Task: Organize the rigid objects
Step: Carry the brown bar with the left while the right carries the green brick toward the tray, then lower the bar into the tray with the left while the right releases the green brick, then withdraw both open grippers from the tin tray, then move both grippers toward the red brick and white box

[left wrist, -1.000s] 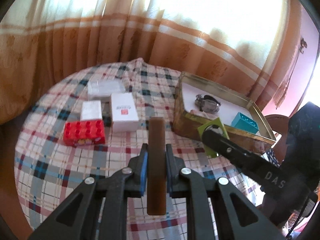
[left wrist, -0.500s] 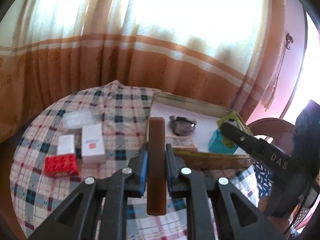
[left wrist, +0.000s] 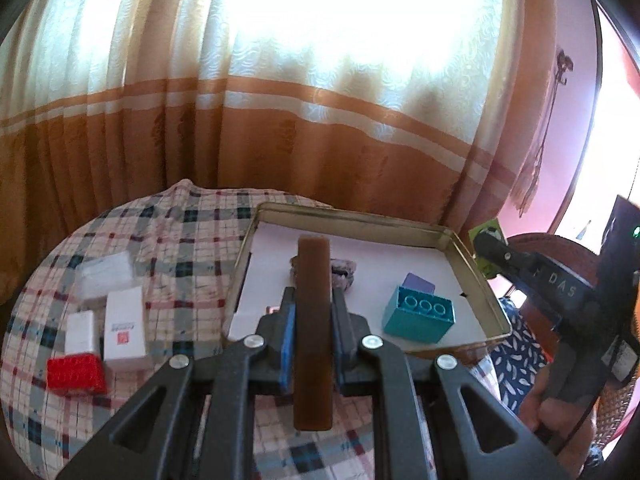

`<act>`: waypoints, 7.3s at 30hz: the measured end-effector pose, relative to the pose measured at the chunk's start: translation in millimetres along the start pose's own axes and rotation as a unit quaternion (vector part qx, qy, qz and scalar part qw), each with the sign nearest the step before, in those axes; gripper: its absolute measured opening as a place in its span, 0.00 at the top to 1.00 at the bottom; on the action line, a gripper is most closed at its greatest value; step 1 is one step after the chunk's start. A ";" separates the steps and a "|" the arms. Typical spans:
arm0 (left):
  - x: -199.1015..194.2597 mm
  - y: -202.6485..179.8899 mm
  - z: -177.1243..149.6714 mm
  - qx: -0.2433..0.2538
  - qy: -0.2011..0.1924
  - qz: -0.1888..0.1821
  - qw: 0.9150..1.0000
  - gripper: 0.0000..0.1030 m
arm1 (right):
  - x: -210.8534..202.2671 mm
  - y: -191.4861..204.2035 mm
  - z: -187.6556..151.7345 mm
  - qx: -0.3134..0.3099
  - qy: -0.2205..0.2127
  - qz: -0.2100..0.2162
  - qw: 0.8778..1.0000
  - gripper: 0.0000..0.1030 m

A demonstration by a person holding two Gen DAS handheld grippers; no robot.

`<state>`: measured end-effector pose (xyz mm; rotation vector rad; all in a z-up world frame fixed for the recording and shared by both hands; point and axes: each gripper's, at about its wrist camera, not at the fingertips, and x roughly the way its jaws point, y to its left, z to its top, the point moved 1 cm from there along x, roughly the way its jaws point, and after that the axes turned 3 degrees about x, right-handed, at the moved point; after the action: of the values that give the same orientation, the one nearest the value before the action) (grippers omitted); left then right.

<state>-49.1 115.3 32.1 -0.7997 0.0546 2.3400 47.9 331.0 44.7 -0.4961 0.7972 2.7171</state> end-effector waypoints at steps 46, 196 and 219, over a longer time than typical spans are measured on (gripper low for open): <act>120.7 -50.6 9.6 0.038 0.092 0.016 0.995 0.87 | 74.9 -38.0 24.5 -0.027 0.078 -0.094 0.992 0.67; -66.3 235.3 -104.5 -0.293 0.039 0.323 0.899 0.02 | 147.1 233.4 -185.8 -0.279 0.256 0.050 0.924 0.58; 5.5 179.7 -73.7 -0.104 0.147 0.250 0.951 0.12 | 68.0 169.1 -182.5 -0.204 0.282 0.083 0.934 0.58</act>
<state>-120.8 -40.0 -60.2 -1.3697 0.1577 2.7032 -26.6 101.7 -46.9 -1.4050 0.3856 2.9310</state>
